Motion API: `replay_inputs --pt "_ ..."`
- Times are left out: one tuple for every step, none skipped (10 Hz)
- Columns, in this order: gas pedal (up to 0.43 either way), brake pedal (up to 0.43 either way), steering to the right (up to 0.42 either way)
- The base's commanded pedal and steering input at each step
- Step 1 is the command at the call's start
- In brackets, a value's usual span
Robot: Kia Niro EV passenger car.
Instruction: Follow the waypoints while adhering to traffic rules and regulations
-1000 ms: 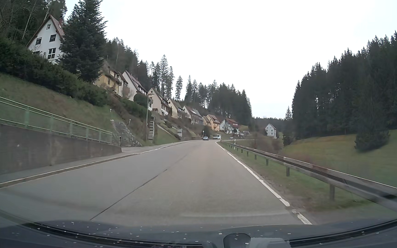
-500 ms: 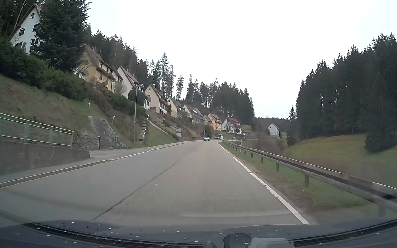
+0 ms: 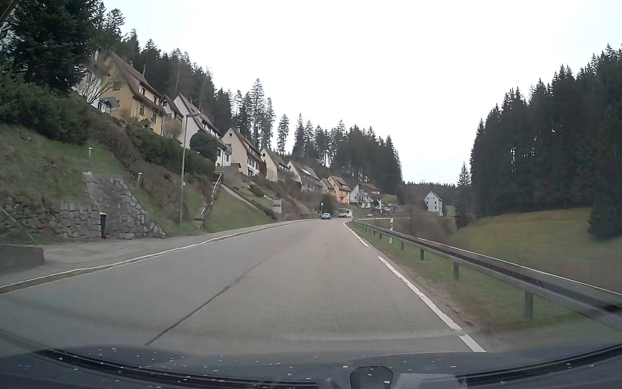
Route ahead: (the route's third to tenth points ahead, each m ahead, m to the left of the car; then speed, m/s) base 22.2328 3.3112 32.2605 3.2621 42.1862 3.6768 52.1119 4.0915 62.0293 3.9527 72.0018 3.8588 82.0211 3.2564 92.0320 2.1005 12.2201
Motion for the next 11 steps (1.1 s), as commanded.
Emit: replay_inputs --pt "0.197 0.0 -0.005" --pt "0.197 0.0 -0.005" --pt "0.197 0.0 -0.005" --pt "0.197 0.0 -0.005" --pt "0.197 0.0 -0.005" --pt "0.197 0.0 -0.005" --pt "0.197 0.0 -0.005" --pt "0.197 0.0 -0.005" --pt "0.197 0.0 -0.005" --pt "0.197 0.0 -0.005" --pt "0.197 0.0 -0.004"
